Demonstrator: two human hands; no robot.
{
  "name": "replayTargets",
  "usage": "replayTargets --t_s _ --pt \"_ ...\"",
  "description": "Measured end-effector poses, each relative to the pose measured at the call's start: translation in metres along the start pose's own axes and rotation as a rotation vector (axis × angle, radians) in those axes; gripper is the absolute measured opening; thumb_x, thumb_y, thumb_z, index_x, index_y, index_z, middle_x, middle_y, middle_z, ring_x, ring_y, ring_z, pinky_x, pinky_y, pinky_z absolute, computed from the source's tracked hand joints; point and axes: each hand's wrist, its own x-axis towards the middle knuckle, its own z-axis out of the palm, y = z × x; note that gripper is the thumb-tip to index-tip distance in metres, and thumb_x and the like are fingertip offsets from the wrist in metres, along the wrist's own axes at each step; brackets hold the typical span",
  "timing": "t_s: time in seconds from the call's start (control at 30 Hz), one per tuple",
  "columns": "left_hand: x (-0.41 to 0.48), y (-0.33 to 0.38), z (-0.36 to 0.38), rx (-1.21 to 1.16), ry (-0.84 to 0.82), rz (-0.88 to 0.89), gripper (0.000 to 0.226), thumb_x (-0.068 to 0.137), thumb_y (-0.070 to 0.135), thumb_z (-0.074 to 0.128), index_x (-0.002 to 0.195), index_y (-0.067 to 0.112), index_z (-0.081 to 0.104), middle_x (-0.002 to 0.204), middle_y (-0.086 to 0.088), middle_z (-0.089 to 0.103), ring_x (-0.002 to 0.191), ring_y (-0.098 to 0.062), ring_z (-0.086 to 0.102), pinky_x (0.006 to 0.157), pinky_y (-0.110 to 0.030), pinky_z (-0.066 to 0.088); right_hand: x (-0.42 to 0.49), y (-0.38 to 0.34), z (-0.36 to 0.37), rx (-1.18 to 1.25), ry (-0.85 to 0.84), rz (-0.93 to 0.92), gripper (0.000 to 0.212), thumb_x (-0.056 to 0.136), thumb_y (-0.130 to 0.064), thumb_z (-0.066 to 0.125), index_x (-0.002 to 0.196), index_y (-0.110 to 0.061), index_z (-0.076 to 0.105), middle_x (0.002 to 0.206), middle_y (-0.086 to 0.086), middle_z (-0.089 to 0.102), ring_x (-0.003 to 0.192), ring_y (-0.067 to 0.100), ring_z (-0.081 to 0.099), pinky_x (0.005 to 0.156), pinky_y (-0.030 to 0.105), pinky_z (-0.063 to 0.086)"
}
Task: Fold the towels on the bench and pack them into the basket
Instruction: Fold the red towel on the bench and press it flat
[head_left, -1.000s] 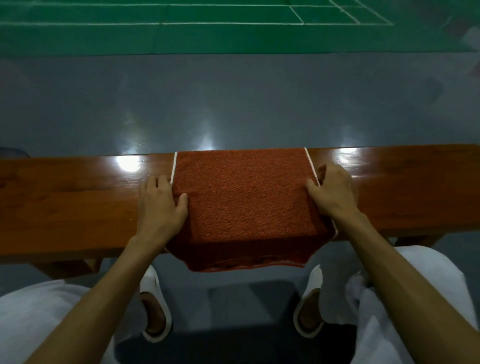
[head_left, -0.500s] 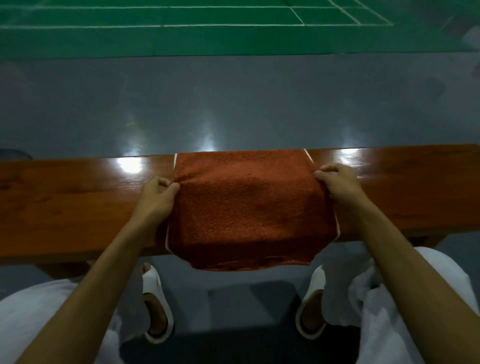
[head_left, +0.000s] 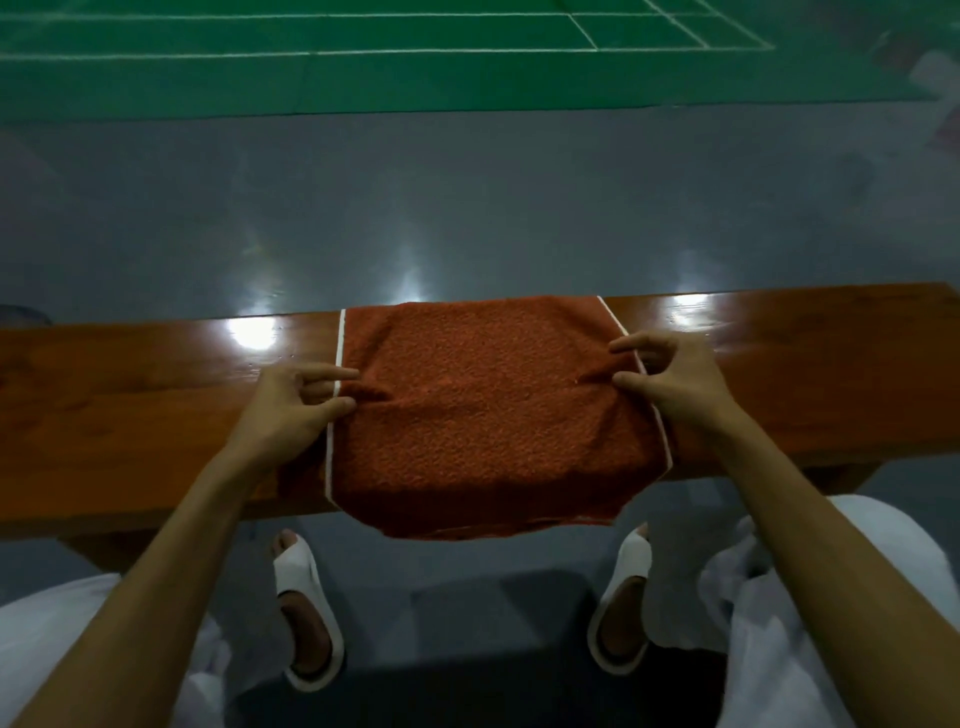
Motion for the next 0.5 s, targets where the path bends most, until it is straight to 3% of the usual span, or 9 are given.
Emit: replayTargets --t_s 0.1,0.23,0.33,0.43,0.5 --pt "0.000 -0.001 0.001 0.032 0.089 0.048 0.030 0.090 0.003 0.075 0.109 0.026 0.075 0.101 0.003 0.078 0.094 -0.009 0.075 0.074 -0.014 0.057 0.000 -0.002 -0.004 -0.023 0.025 -0.008 0.034 0.080 0.005 0.080 0.108 -0.013 0.076 0.096 0.001 0.077 0.083 0.004 0.074 0.076 0.020 0.060" --pt "-0.003 0.006 0.001 0.102 0.176 0.100 0.022 0.091 0.007 0.075 0.110 0.019 0.076 0.090 0.012 0.076 0.083 -0.004 0.074 0.074 -0.024 0.062 0.000 -0.005 -0.008 -0.027 0.047 -0.038 0.033 0.081 0.006 0.079 0.105 -0.017 0.076 0.093 -0.002 0.077 0.084 0.005 0.075 0.076 0.020 0.060" --pt "-0.007 0.011 0.001 0.099 0.204 0.131 0.020 0.091 0.002 0.073 0.106 0.014 0.077 0.072 0.027 0.071 0.075 0.004 0.072 0.063 -0.011 0.056 0.000 -0.006 -0.007 -0.118 0.089 -0.102 0.031 0.082 0.002 0.080 0.110 -0.011 0.078 0.097 -0.002 0.076 0.086 0.001 0.073 0.080 0.018 0.059" --pt "-0.009 0.014 -0.001 0.159 0.227 0.161 0.020 0.092 0.001 0.072 0.105 0.016 0.077 0.079 0.020 0.071 0.066 0.004 0.070 0.056 -0.012 0.055 0.002 -0.005 -0.008 -0.214 0.154 -0.180 0.027 0.084 -0.008 0.081 0.110 -0.012 0.079 0.099 -0.002 0.077 0.085 -0.004 0.071 0.079 0.017 0.059" --pt "-0.009 0.012 -0.003 0.207 0.248 0.170 0.017 0.093 0.006 0.072 0.102 0.020 0.077 0.080 0.010 0.074 0.060 -0.002 0.070 0.057 -0.025 0.061 0.002 -0.005 -0.009 -0.274 0.202 -0.245 0.023 0.085 -0.011 0.081 0.108 -0.014 0.080 0.099 0.001 0.078 0.085 0.005 0.074 0.079 0.025 0.062"
